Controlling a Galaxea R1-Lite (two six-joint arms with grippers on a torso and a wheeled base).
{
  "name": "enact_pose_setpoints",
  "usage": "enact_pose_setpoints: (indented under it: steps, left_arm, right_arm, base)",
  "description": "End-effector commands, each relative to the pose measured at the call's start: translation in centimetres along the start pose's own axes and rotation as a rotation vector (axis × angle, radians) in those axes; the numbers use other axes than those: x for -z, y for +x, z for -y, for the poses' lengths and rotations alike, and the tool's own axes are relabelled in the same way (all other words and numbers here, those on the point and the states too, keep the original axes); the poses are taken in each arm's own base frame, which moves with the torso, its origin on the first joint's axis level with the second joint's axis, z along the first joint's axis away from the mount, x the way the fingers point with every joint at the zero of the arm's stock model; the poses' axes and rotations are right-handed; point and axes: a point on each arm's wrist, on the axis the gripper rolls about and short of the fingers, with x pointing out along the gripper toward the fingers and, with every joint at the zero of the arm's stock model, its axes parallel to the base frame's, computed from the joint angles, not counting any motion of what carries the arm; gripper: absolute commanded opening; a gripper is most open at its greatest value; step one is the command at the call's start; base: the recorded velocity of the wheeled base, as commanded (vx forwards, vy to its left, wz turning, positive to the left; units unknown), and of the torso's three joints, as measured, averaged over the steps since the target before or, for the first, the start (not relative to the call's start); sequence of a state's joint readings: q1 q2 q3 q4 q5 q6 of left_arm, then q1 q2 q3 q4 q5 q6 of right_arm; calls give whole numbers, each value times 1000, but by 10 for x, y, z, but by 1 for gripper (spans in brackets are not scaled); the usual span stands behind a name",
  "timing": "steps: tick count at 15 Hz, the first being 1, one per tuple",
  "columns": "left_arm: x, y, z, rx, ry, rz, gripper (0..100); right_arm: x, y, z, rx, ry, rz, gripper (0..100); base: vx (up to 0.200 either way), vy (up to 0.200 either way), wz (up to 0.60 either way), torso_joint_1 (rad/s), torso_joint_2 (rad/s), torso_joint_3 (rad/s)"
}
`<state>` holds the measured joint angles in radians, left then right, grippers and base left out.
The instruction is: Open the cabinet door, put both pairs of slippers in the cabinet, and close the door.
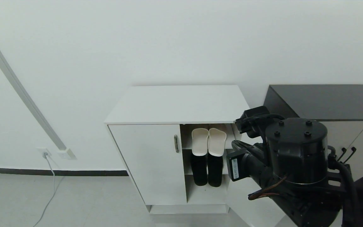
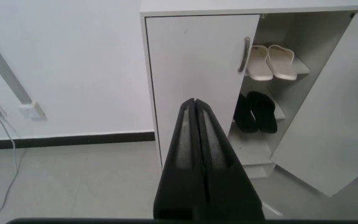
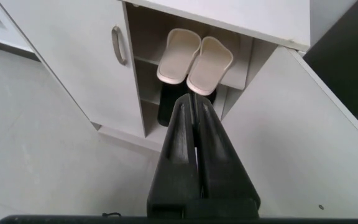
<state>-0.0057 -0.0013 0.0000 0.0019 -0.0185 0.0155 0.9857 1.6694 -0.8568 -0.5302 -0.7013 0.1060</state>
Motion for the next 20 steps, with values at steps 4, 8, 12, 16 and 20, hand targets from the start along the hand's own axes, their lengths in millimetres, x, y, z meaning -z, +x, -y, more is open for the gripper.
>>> enact_pose_setpoints:
  steps: [4, 8, 12, 16, 20]
  left_arm:
    - [0, 0, 0, 0, 0, -1, 0]
    - [0, 0, 0, 0, 0, -1, 0]
    - [0, 0, 0, 0, 0, -1, 0]
    - [0, 0, 0, 0, 0, -1, 0]
    - [0, 0, 0, 0, 0, -1, 0]
  right_arm:
    - [1, -1, 0, -11, -2, -3, 0]
    - [1, 2, 3, 4, 1, -4, 0]
    - [1, 2, 4, 4, -1, -6, 0]
    - [1, 3, 3, 4, -2, -7, 0]
    - [2, 6, 7, 20, 0, -9, 0]
  base:
    - [0, 0, -600, 5, -2, -1]
    - [0, 0, -450, 4, 2, -1]
    - [0, 0, 0, 0, 0, 0]
    - [-100, 0, 0, 5, 2, 1]
    - [-200, 0, 0, -2, 6, 0]
